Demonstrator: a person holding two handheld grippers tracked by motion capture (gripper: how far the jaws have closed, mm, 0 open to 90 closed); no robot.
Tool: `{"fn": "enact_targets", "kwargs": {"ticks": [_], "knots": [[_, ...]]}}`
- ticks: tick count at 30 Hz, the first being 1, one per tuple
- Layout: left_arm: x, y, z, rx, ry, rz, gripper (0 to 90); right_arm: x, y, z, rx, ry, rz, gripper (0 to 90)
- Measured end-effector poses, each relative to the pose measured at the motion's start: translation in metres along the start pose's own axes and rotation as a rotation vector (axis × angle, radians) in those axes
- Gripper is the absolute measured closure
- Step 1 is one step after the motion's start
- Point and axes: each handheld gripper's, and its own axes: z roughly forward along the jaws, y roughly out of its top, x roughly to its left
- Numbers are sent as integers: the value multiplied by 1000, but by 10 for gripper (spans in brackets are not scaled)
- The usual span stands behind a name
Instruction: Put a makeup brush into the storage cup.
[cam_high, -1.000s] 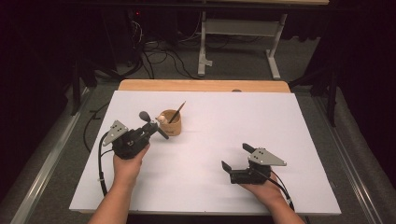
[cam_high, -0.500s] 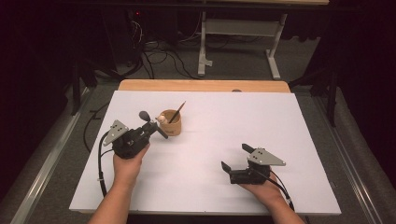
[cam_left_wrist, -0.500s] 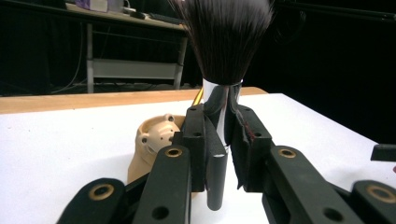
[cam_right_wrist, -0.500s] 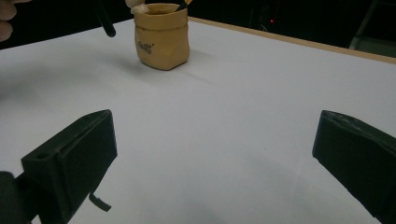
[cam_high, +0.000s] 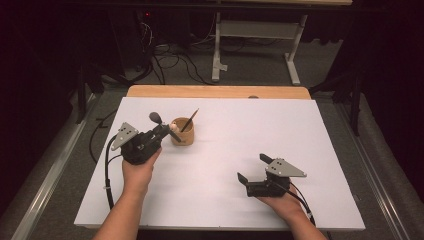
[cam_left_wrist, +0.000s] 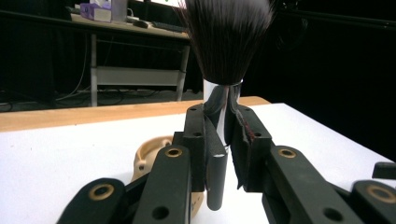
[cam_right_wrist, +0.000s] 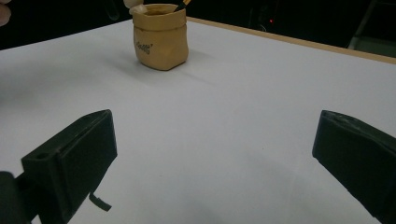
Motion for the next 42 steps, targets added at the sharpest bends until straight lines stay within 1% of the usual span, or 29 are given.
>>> {"fn": "enact_targets", "kwargs": {"ticks": [1,3,6,11,15,17,18,21,25,33,37,38,40,42], "knots": [[0,1,1,3,-1,6,766,0,0,0,0,0,6,12],[0,5,4,9,3,16,766,1,1,-1,-8,0,0,12],[1,8,9,1,6,3,766,0,1,-2,-8,1,0,12],[2,10,16,3,13,1,766,1,1,-2,-7,0,4,12],[3,10,21,13,18,1,766,0,1,-2,-11,2,-1,11],[3,9,23,9,20,-4,766,1,1,-3,-7,-1,12,12],[4,9,24,13,23,0,766,1,1,-3,-11,1,5,12],[5,8,26,12,28,-3,766,1,1,-3,-6,-1,12,12],[5,9,28,8,31,-3,766,1,1,-3,-8,1,4,12],[4,15,36,9,35,10,766,1,1,-3,-6,0,11,12],[3,16,41,17,39,17,766,1,1,-3,-6,1,12,12],[3,16,42,20,40,18,766,1,1,-3,-11,1,3,12],[2,16,44,24,43,24,766,1,1,-3,-13,0,1,12],[2,17,46,34,47,33,766,1,1,-4,-9,1,6,12]]}}
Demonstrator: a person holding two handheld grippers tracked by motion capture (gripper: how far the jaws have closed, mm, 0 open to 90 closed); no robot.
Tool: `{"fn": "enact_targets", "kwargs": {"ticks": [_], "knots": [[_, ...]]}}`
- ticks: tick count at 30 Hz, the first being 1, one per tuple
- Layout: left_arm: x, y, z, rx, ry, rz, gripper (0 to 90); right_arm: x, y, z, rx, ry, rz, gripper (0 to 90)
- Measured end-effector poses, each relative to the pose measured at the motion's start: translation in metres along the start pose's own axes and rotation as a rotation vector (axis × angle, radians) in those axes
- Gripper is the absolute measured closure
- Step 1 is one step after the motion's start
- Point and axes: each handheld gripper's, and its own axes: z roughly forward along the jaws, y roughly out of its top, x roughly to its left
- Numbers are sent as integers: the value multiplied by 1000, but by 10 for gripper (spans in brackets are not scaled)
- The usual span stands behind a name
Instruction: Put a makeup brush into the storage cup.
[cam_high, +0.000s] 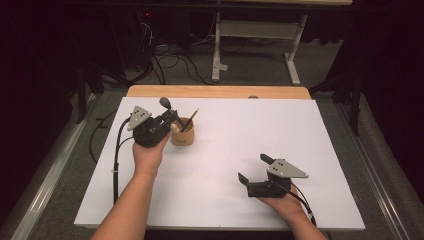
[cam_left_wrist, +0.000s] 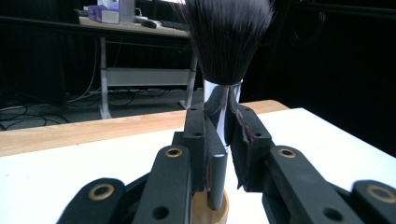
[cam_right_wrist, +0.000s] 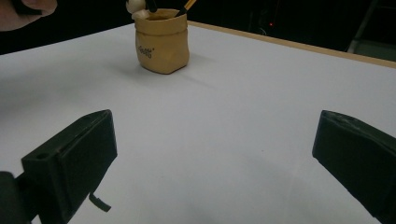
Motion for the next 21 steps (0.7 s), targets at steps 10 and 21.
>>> {"fn": "enact_targets", "kwargs": {"ticks": [10,21], "knots": [[-2,-1,11,36,11,20,766,0,0,-1,-2,-1,8,12],[-3,-8,19,79,24,45,765,0,0,-1,1,-1,7,12]]}}
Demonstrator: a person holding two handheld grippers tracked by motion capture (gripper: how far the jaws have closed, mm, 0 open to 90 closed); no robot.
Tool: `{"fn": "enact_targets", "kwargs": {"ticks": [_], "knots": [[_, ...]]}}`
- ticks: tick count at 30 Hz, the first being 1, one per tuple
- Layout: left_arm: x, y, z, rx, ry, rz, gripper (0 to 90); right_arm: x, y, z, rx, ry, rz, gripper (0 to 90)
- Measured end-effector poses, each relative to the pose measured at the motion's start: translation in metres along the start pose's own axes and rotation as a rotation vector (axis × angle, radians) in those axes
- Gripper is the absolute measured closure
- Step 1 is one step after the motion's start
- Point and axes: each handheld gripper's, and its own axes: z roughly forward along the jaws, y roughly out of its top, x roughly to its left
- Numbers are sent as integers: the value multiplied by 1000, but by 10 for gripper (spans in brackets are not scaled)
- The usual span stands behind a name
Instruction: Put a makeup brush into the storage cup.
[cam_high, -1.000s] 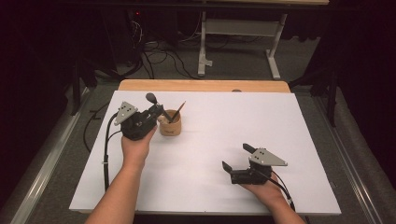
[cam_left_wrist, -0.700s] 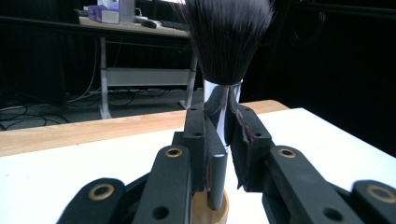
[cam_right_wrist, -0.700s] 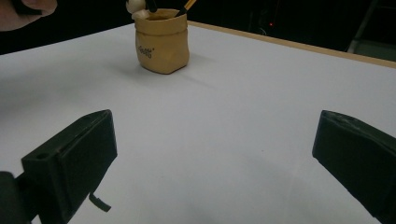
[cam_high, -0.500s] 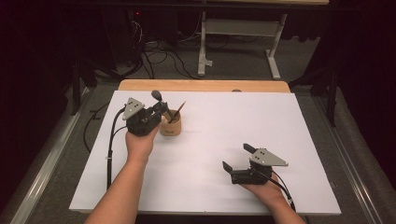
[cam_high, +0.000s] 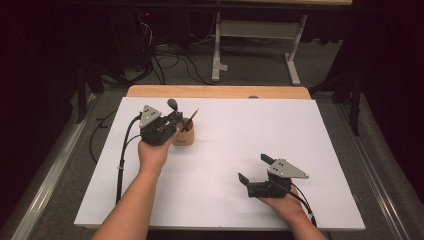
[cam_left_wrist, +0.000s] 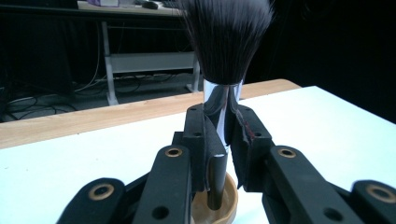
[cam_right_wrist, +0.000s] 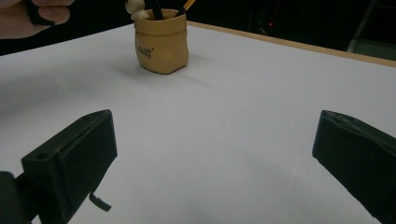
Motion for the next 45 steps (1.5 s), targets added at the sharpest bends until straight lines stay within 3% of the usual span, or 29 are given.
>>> {"fn": "enact_targets", "kwargs": {"ticks": [8,21,45], "knots": [[-1,-5,5,32,10,19,766,0,0,0,1,0,4,12],[-8,-10,11,69,25,89,765,1,0,0,-1,7,4,12],[-11,-15,16,102,13,106,763,1,0,0,-1,9,-8,13]]}}
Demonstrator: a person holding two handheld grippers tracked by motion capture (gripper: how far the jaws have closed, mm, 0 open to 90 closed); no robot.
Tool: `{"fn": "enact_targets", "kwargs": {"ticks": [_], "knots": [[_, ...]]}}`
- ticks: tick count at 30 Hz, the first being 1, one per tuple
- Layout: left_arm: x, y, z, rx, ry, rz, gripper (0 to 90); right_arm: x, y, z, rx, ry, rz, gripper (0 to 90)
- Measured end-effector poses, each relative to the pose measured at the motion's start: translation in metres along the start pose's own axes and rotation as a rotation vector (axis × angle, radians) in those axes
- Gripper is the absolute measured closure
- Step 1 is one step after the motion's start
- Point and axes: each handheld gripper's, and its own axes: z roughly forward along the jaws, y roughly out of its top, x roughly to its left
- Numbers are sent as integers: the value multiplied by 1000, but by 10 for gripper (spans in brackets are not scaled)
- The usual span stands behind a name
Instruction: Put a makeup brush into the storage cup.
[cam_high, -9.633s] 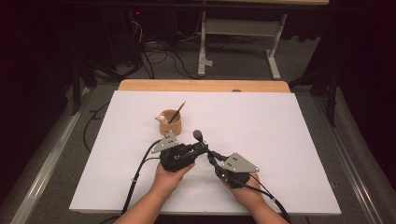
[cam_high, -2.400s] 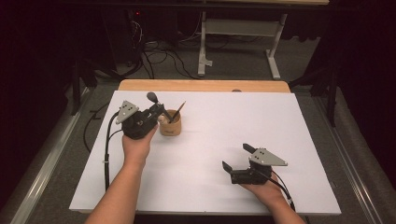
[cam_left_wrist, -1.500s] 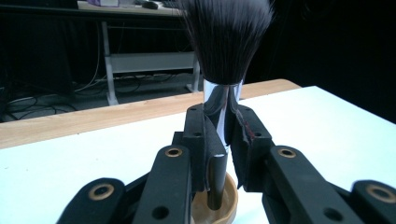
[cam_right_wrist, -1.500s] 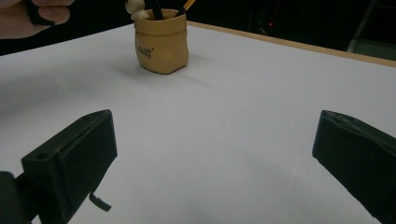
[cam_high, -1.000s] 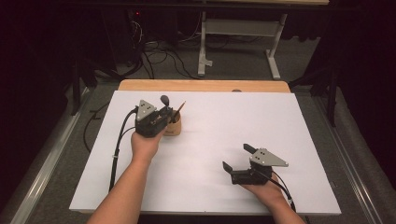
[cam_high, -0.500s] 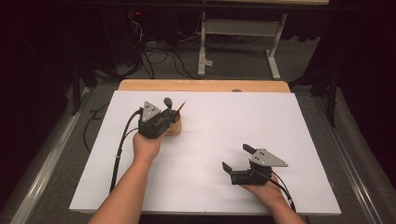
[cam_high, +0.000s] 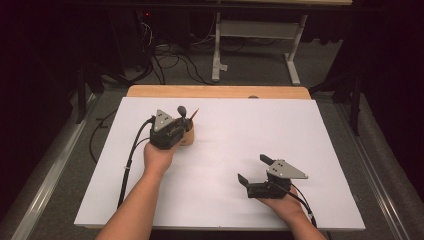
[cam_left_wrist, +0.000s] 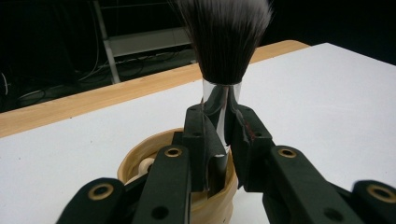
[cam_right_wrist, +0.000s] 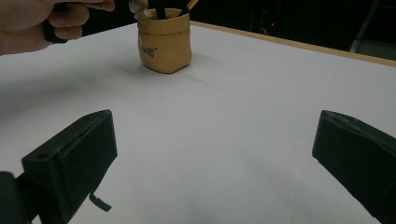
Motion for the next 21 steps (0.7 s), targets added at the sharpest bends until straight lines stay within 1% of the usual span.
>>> {"fn": "enact_targets", "kwargs": {"ticks": [5,10,12,13,15,17,19,20,21], "knots": [[-1,1,-1,-7,-3,10,762,0,0,1,-2,-2,-9,13],[-1,1,-1,-6,-7,15,755,0,0,1,0,-1,-4,13],[-1,1,-2,-6,-18,21,699,1,0,0,0,-1,-1,13],[-1,1,-3,-10,-20,34,665,1,0,0,1,-1,-2,13],[-1,1,-4,-21,-19,41,564,0,0,1,-1,1,-4,13],[-1,3,-5,-30,-16,29,455,1,-1,1,1,-1,1,13],[0,3,-5,-34,-10,14,378,1,-1,1,2,0,-1,13],[1,3,-5,-31,-13,9,331,1,-1,1,2,0,-1,13],[1,3,-5,-31,-18,4,314,1,-1,1,1,0,0,13]]}}
